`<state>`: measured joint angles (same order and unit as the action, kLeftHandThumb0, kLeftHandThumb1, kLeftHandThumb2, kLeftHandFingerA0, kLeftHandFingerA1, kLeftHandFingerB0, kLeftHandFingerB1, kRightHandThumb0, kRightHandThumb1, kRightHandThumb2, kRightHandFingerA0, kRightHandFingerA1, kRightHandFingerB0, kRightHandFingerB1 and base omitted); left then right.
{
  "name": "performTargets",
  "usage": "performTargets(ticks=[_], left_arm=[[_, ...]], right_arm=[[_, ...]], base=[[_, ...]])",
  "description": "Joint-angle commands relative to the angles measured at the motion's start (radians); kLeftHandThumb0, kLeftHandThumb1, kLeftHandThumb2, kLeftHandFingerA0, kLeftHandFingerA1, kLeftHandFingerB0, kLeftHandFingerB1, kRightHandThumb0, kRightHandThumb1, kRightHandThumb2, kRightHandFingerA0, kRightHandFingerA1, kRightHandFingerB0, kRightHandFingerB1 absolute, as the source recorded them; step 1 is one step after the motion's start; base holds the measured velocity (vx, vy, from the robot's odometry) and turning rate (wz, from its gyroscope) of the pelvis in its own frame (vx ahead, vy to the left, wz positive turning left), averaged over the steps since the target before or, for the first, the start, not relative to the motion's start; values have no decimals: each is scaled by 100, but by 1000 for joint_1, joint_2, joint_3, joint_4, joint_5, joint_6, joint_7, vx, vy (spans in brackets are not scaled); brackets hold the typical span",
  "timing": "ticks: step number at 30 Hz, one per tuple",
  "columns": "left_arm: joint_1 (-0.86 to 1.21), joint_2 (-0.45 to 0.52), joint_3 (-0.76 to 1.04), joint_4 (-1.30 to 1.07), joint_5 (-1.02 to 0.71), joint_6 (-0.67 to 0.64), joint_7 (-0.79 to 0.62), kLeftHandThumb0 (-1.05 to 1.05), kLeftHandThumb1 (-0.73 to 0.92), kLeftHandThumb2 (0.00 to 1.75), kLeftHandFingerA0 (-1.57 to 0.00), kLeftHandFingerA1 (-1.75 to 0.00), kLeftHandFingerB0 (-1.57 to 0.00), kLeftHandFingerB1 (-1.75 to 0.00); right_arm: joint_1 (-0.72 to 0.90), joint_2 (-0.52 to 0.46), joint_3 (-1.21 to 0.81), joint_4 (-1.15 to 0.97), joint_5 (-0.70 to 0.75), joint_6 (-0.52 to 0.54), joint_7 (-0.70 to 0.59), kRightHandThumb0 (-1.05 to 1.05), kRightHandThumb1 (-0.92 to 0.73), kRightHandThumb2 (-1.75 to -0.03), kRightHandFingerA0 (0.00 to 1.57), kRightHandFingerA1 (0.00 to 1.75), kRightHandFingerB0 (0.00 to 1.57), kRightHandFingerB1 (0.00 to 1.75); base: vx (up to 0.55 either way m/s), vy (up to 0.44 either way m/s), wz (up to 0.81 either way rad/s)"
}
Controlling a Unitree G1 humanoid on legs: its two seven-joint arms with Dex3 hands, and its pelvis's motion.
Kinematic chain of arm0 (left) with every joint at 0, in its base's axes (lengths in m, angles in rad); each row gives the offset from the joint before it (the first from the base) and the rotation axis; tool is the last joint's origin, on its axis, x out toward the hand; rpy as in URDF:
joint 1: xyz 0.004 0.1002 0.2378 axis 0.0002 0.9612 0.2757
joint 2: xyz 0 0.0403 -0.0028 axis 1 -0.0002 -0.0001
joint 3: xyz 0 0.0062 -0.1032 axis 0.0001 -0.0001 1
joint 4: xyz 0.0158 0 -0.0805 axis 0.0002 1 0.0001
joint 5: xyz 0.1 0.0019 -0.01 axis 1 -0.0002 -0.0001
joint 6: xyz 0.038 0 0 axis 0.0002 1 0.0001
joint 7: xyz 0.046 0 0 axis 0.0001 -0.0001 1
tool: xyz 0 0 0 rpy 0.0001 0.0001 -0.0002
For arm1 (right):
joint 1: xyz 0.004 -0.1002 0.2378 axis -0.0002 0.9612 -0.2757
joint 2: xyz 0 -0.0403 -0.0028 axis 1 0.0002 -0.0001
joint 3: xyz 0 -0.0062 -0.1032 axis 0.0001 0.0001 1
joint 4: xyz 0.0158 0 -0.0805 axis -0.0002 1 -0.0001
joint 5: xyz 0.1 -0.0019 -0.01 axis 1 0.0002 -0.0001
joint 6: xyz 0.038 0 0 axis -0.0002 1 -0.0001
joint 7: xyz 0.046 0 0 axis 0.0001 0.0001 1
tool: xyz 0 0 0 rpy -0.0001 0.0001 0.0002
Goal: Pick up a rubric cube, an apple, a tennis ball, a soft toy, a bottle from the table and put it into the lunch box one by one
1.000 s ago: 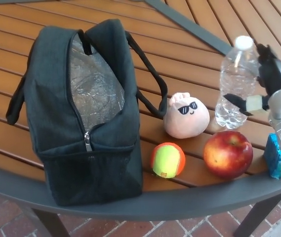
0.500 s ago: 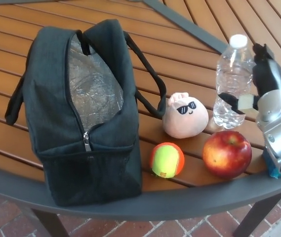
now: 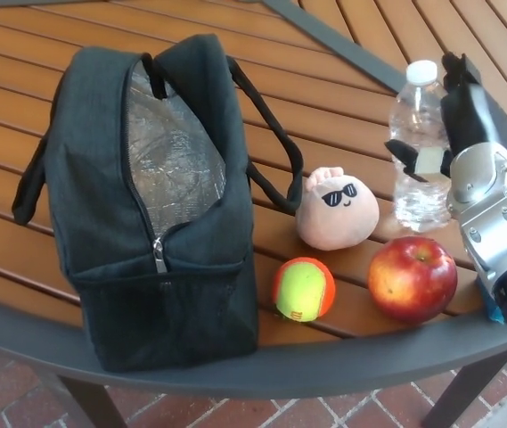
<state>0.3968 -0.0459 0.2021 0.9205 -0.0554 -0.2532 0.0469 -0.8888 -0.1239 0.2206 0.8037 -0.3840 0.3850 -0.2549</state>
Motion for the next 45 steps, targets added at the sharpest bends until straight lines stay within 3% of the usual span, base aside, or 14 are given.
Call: performTargets(ticks=[1,10,11,13,14,25,26,28,29,34,35,36,37,45], left_arm=[[11,2,15,-11,-23,-75,-16,22,49,121,-112,-116,-99,-104],[44,1,16,-44,-24,-75,-37,16,41,122,-105,-124,-97,-108],[54,-3,19,-63,-33,-58,-46,22,48,118,-109,-115,-99,-104],[50,0,21,-54,-34,-58,-50,22,50,117,-109,-115,-99,-104],[39,10,17,-25,-22,-79,-51,17,40,123,-110,-126,-101,-109],[32,21,10,6,1,-109,-32,23,47,116,-110,-114,-99,-103],[18,22,18,33,-7,-111,-34,17,40,126,-108,-128,-99,-110],[11,22,21,46,-12,-112,-35,17,40,126,-108,-128,-99,-110],[13,22,22,46,-13,-114,-37,20,48,117,-113,-115,-102,-104],[-5,25,29,61,-19,-109,-30,19,40,125,-101,-127,-94,-107],[-7,25,31,62,-19,-106,-27,18,25,144,-106,-128,-100,-110],[-8,26,31,64,-17,-104,-23,18,25,144,-106,-128,-100,-110],[19,11,32,1,-27,-75,-22,25,50,119,-108,-114,-96,-102],[28,3,41,-27,-30,-57,-14,24,48,119,-107,-113,-96,-102]], right_arm=[[28,-30,24,17,-65,-62,-116,-29,-64,-68,94,154,84,58],[58,-39,58,14,-65,-83,-65,-27,-68,-87,93,166,83,71],[62,-34,51,9,-53,-91,-58,-26,-69,-86,90,171,77,106],[66,-32,45,8,-47,-96,-57,-29,-70,-84,89,170,79,92],[73,-31,37,7,-40,-108,-62,-30,-72,-87,89,175,71,146],[103,-12,-35,7,-2,-187,-102,-29,-73,-84,91,175,74,139],[119,-9,-66,-11,28,-248,-108,-37,-58,-102,118,136,91,120],[127,-7,-82,-18,39,-276,-110,-37,-58,-102,118,136,91,120],[132,1,-107,-24,61,-312,-110,-30,-69,-85,91,175,63,171],[121,44,-201,-36,163,-425,-87,-27,-53,-116,90,175,76,171],[119,56,-219,-41,182,-430,-87,-43,-53,-120,91,175,78,174],[116,68,-237,-42,196,-434,-88,-43,-53,-120,91,175,78,174],[111,104,-280,-89,242,-430,-96,-21,-42,-133,92,175,82,167],[96,160,-355,-215,285,-459,-79,-18,-41,-143,101,175,84,161]], base=[[0,0,0],[0,0,0],[0,0,0],[0,0,0],[0,0,0],[0,0,0],[0,0,0],[0,0,0],[0,0,0],[0,0,0],[0,0,0],[0,0,0],[0,0,0],[0,0,0]])
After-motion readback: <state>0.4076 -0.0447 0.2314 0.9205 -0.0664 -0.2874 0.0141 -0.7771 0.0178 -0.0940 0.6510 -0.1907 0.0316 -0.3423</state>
